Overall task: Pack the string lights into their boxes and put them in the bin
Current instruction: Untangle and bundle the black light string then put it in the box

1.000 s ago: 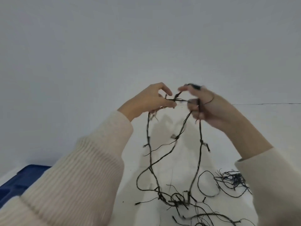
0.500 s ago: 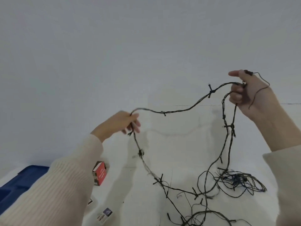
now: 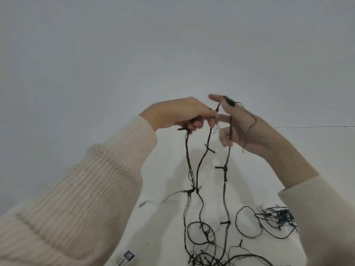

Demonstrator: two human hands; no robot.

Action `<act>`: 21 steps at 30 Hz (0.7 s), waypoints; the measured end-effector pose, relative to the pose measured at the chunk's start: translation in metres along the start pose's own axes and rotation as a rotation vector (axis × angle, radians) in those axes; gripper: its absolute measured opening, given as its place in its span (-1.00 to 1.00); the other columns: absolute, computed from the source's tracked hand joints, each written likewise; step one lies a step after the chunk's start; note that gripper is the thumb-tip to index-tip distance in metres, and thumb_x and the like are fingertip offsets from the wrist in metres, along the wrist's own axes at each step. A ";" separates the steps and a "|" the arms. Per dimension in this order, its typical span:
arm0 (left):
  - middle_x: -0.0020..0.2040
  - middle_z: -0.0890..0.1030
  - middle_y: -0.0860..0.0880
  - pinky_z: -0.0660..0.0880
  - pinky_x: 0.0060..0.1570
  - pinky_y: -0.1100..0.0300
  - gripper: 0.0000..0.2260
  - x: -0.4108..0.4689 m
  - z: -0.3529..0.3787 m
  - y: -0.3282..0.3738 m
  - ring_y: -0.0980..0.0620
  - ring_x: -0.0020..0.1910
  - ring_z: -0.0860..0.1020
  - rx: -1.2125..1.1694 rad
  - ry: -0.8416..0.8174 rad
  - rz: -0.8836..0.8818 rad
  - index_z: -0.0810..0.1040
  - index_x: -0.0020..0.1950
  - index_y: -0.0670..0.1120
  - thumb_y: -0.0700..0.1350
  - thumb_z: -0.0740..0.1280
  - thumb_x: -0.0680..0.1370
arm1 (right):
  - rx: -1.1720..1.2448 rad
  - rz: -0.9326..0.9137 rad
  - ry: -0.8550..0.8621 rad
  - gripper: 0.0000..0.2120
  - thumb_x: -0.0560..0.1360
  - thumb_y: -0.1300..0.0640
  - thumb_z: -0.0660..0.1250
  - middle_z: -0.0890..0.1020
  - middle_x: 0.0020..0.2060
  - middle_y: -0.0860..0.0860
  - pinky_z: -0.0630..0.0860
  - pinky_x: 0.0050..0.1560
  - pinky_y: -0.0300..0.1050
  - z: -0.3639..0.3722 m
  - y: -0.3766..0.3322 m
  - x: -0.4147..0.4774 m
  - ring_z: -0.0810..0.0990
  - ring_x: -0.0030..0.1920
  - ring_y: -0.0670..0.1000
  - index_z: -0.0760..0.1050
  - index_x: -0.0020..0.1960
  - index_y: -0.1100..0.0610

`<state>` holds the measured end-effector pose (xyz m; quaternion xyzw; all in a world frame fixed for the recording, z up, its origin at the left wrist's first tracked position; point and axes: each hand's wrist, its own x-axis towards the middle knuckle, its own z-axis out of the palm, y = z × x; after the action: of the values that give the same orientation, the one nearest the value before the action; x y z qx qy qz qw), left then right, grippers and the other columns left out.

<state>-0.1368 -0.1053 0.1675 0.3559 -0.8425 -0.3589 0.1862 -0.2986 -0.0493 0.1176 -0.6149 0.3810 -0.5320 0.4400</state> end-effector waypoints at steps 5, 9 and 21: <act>-0.50 0.37 0.07 0.38 -0.39 0.32 -0.81 -0.004 -0.010 -0.020 0.12 -0.49 0.32 -0.011 0.044 0.071 0.56 -0.30 -0.08 -0.07 0.38 0.49 | 0.116 -0.014 0.168 -0.83 0.58 0.04 0.19 0.27 -0.48 -0.04 0.09 -0.57 -0.34 -0.008 -0.010 0.011 0.22 -0.46 -0.10 0.50 0.03 0.08; -0.43 0.49 0.02 0.45 -0.24 0.25 -0.84 -0.010 0.001 -0.074 0.12 -0.43 0.45 0.210 -0.174 -0.073 0.60 -0.21 -0.11 -0.09 0.33 0.54 | 0.392 -0.147 0.355 -0.83 0.59 0.07 0.18 0.24 -0.56 -0.08 0.12 -0.59 -0.34 -0.038 -0.026 0.010 0.19 -0.58 -0.15 0.49 -0.08 0.11; -0.16 0.64 0.01 0.53 -0.05 0.13 -0.66 -0.012 -0.011 -0.051 -0.01 -0.17 0.64 -0.136 0.252 0.039 0.61 -0.05 -0.09 0.09 0.14 0.61 | -0.457 0.135 0.248 -0.75 0.60 -0.03 0.17 0.64 -0.13 0.12 0.29 -0.57 -0.26 -0.045 0.010 -0.003 0.42 -0.60 0.01 0.51 0.13 0.08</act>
<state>-0.0988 -0.1264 0.1362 0.3681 -0.7929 -0.3639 0.3214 -0.3437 -0.0561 0.1098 -0.6015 0.5824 -0.4731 0.2743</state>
